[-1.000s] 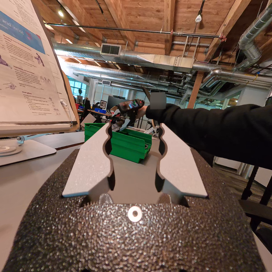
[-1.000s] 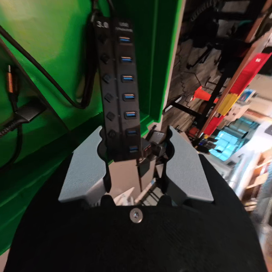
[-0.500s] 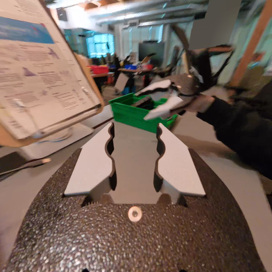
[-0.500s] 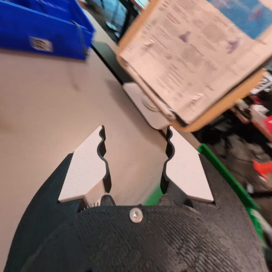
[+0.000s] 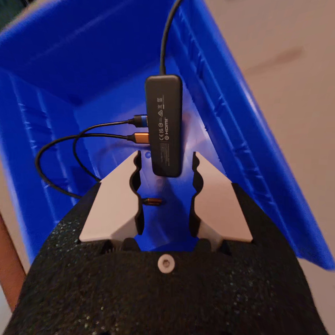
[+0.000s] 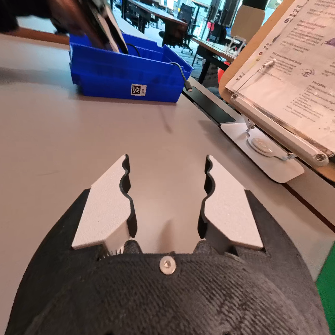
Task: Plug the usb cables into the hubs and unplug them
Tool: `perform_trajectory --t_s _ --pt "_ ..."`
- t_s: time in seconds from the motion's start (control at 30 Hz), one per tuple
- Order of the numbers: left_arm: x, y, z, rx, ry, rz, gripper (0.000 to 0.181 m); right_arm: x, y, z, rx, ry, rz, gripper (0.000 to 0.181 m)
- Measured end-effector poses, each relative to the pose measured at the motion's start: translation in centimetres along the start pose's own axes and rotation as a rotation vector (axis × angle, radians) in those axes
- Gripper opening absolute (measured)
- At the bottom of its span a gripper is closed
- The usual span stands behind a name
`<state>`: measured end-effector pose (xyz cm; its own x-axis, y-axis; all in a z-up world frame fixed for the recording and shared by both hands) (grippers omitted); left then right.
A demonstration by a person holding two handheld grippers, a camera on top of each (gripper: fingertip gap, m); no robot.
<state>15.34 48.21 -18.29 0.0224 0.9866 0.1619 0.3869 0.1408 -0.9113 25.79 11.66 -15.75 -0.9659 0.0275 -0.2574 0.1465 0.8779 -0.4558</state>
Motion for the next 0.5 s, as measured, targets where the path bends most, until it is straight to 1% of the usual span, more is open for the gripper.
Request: perform_trajectory --t_s 0.07,0.17,0.2,0.23,0.27,0.3,0.37,0.43,0.5 --pt "-0.1 2.1 0.5 0.081 -0.025 0.018 0.057 0.1 0.1 -0.1 -0.030 0.037 -0.029 0.082" --pt "0.2 3.7 0.6 0.120 -0.065 0.014 0.062 0.3 0.2 -0.2 -0.068 0.076 -0.063 0.082" --pt "0.6 4.1 0.6 0.119 -0.086 0.001 0.058 0.4 0.2 -0.3 -0.075 0.081 -0.067 0.081" --pt "0.5 4.4 0.5 0.098 -0.091 0.017 0.049 0.5 0.2 -0.3 -0.079 0.084 -0.069 0.081" --pt "0.2 4.4 0.4 0.083 -0.085 0.038 0.044 0.6 0.3 -0.3 -0.077 0.082 -0.071 0.080" --pt "0.1 4.0 0.5 0.081 -0.074 0.030 0.043 0.7 0.4 -0.3 -0.074 0.076 -0.071 0.080" --pt "0.1 2.1 0.2 0.016 -0.017 -0.043 0.043 1.3 0.5 -0.6 -0.075 0.067 -0.081 0.079" --pt "0.0 -1.1 -0.7 -0.059 0.046 -0.146 0.042 2.0 0.6 -1.0 -0.082 0.060 -0.098 0.077" --pt "-0.1 -5.1 -1.8 -0.131 0.130 -0.289 0.042 2.7 0.7 -1.6 -0.099 0.064 -0.128 0.077"
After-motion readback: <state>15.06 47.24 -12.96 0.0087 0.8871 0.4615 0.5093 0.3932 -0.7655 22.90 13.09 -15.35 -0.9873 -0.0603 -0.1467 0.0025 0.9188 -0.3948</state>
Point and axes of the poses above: each gripper's, where its closed fingertips meet, y out along the fingers, z out of its underside, x = y × z across the jaws, the point moved 3 cm from there along -y, back along the fingers, and after that the axes turned 12 degrees about x, right-handed, at the moved point
